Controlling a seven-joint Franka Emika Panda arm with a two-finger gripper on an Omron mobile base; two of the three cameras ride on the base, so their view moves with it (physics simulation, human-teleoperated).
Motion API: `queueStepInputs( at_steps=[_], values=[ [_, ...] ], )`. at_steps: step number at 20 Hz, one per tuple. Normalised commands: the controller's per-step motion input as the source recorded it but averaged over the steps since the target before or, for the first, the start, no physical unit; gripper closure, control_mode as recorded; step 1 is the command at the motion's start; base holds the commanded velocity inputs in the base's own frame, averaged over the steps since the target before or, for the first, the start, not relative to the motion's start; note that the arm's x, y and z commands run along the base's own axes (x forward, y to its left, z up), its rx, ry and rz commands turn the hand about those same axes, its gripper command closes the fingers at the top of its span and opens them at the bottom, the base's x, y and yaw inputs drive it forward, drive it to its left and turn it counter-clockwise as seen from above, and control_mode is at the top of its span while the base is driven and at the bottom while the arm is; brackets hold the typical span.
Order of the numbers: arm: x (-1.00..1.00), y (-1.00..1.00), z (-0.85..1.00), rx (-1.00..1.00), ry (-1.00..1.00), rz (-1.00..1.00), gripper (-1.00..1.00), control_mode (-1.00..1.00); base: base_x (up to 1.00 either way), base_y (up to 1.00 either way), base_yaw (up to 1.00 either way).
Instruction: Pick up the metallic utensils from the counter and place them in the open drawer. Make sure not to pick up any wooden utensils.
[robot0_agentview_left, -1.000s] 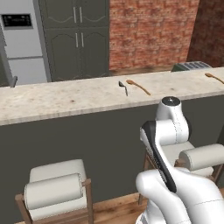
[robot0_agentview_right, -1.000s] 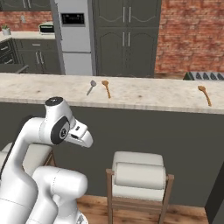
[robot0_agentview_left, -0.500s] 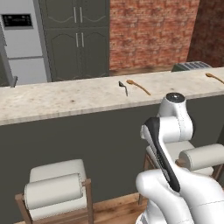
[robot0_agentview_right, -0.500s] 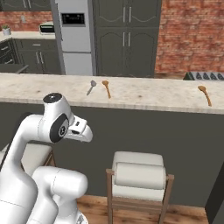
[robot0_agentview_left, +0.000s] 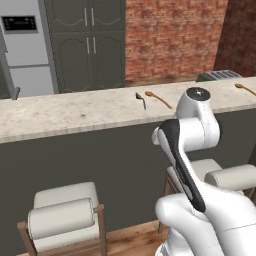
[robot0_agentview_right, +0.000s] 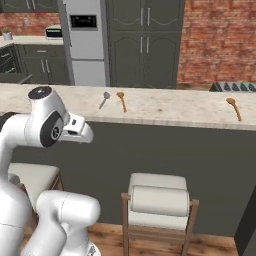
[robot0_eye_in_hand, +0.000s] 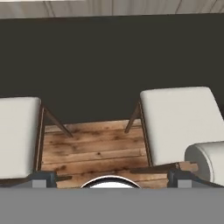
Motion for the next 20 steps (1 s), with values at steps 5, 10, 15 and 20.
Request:
queueStepInputs(
  at_steps=[5,10,15,20],
  values=[
    [0.17,0.5,0.81,-0.01,-0.24,0.0,-1.0,-1.0,0.0,0.0,0.0],
    [0.31,0.02,0.83,0.0,-0.04,-0.04,-1.0,-1.0,0.0,0.0,0.0],
    [0.43,-0.21,0.23,0.05,0.02,-0.05,-1.0,-1.0,0.0,0.0,0.0],
    [0.48,-0.25,-0.01,0.06,0.0,-0.01,-1.0,-1.0,0.0,0.0,0.0]
  ],
)
